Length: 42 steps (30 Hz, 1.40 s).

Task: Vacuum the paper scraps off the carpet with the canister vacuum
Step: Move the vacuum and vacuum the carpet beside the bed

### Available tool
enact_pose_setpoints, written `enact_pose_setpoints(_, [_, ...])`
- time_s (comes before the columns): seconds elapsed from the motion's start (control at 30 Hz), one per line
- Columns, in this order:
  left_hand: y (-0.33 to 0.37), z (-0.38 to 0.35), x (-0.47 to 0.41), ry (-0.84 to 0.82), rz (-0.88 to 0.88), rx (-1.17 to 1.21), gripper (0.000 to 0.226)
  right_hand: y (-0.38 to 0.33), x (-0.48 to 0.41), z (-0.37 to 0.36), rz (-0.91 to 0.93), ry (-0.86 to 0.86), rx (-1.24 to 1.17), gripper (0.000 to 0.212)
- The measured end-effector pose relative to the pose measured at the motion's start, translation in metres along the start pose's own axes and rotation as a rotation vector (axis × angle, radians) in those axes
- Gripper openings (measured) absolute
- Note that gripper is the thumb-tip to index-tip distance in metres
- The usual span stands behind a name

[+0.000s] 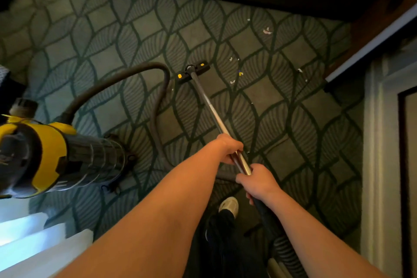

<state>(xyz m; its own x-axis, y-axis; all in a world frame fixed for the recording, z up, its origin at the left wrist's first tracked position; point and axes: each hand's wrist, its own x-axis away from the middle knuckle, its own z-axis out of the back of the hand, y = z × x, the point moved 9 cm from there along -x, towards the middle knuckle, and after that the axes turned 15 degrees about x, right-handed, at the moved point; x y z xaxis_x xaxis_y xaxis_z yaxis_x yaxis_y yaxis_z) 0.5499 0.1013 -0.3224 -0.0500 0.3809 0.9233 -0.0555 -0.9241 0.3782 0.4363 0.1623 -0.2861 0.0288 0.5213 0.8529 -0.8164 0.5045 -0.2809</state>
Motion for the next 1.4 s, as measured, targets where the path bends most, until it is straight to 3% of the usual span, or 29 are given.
enact_pose_setpoints(0.37, [0.044,0.130,-0.136,0.117,-0.067,0.115,0.020,-0.127,-0.131,-0.047,0.024,-0.022,-0.089,0.015])
enact_pose_setpoints(0.6, [0.032,0.184,-0.160,0.106,0.029,0.109,0.016,-0.168,-0.158,-0.092,0.040,-0.101,-0.078,0.016])
enact_pose_setpoints(0.9, [0.028,0.165,-0.135,0.058,0.034,0.095,0.016,-0.158,-0.130,-0.086,-0.026,-0.206,-0.079,0.012])
enact_pose_setpoints(1.4, [-0.021,0.080,-0.033,-0.020,0.047,0.092,0.025,-0.072,-0.031,-0.062,-0.120,-0.265,0.048,0.023])
